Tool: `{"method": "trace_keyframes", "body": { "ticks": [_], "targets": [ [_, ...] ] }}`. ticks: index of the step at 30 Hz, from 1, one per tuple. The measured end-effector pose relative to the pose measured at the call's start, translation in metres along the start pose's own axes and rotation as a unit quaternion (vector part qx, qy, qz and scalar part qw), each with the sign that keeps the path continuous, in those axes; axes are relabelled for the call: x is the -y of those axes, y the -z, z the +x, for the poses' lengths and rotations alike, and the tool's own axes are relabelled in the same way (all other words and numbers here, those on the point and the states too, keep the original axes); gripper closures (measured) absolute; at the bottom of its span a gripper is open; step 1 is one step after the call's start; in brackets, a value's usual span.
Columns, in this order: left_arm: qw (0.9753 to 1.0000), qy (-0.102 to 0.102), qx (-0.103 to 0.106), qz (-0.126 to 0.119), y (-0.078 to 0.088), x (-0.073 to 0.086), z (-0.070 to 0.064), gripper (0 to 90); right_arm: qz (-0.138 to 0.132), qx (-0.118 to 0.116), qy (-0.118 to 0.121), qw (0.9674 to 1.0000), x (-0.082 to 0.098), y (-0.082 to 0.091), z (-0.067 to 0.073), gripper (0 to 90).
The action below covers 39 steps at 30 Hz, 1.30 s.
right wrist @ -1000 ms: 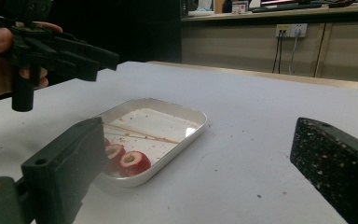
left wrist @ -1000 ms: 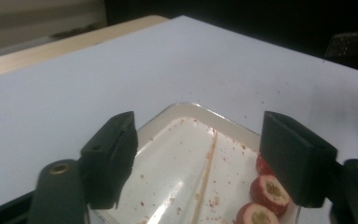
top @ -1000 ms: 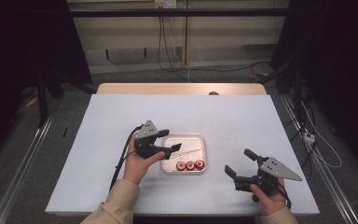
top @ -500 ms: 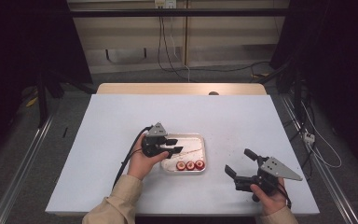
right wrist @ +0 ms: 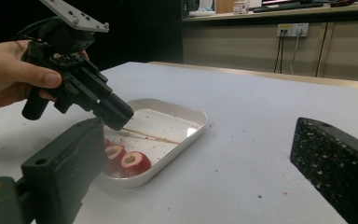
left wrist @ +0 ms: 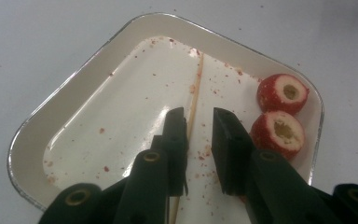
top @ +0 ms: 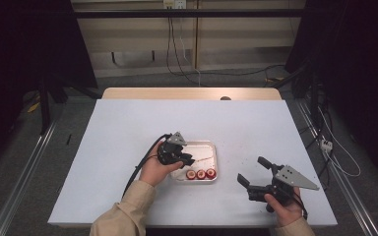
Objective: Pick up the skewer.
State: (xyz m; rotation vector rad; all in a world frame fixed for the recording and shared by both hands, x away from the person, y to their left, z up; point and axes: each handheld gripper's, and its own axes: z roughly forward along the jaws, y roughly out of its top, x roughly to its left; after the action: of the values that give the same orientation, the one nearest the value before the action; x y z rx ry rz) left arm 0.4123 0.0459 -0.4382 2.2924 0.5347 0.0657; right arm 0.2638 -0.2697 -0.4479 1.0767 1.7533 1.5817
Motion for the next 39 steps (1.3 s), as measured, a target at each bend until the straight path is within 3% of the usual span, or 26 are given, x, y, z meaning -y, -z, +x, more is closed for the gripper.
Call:
{"method": "trace_keyframes", "body": {
  "ticks": [1,3,6,8,9,11,14,17,20,24,27,33,34,37,39],
  "targets": [
    [0.9999,0.006,0.012,-0.006,-0.002,0.0,0.001,77.1,0.0,0.0,0.0,1.0,0.0,0.0,0.0,2.8],
    [0.9999,-0.002,0.016,-0.001,-0.002,-0.001,0.002,78.2,-0.001,-0.001,0.0,1.0,0.0,0.0,0.0,2.8],
    [0.9999,-0.004,0.008,0.013,-0.002,-0.004,0.001,80.4,-0.001,-0.001,-0.001,1.0,0.0,0.0,-0.001,2.8],
    [0.9996,-0.009,0.017,0.019,-0.004,-0.006,0.002,81.5,-0.001,-0.002,-0.002,1.0,0.0,0.0,-0.001,2.8],
    [0.9994,-0.01,0.005,0.031,-0.005,-0.007,0.001,81.9,-0.001,-0.002,-0.002,1.0,0.0,0.0,-0.001,2.8],
    [0.9994,-0.004,0.019,0.027,-0.006,-0.008,0.002,83.1,-0.001,-0.001,0.0,1.0,0.0,0.0,-0.001,2.8],
    [0.9987,-0.011,0.017,0.047,-0.009,-0.008,0.002,83.9,-0.001,-0.002,0.0,1.0,0.0,0.0,-0.001,2.8],
    [0.9986,-0.003,0.015,0.05,-0.011,-0.007,0.002,85.5,-0.002,-0.001,-0.002,1.0,0.0,0.0,-0.002,2.8],
    [0.9978,-0.009,0.017,0.064,-0.012,-0.007,0.002,89.8,-0.002,-0.001,-0.002,1.0,0.0,0.0,-0.002,2.8],
    [0.9984,0.024,0.011,0.051,-0.011,-0.006,0.003,90.0,-0.001,-0.002,0.001,1.0,0.0,0.0,-0.002,2.8],
    [0.9994,0.024,0.013,0.021,-0.004,-0.007,0.003,90.0,-0.001,-0.002,-0.003,1.0,0.0,0.0,-0.002,2.8],
    [0.9996,0.024,0.006,0.014,0.002,-0.007,0.005,90.0,0.003,0.0,-0.005,1.0,0.0,-0.002,-0.002,2.8],
    [0.9997,0.02,-0.005,0.011,0.002,-0.007,0.006,90.0,0.002,0.0,-0.004,1.0,0.0,-0.002,-0.002,2.8],
    [0.9996,0.028,-0.002,0.003,0.002,-0.007,0.008,79.5,0.001,-0.001,-0.002,1.0,-0.001,-0.001,-0.002,2.8],
    [0.9997,0.018,-0.01,0.015,0.0,-0.007,0.009,71.7,0.001,-0.001,-0.002,1.0,-0.001,-0.001,-0.002,2.8]
  ]
}}
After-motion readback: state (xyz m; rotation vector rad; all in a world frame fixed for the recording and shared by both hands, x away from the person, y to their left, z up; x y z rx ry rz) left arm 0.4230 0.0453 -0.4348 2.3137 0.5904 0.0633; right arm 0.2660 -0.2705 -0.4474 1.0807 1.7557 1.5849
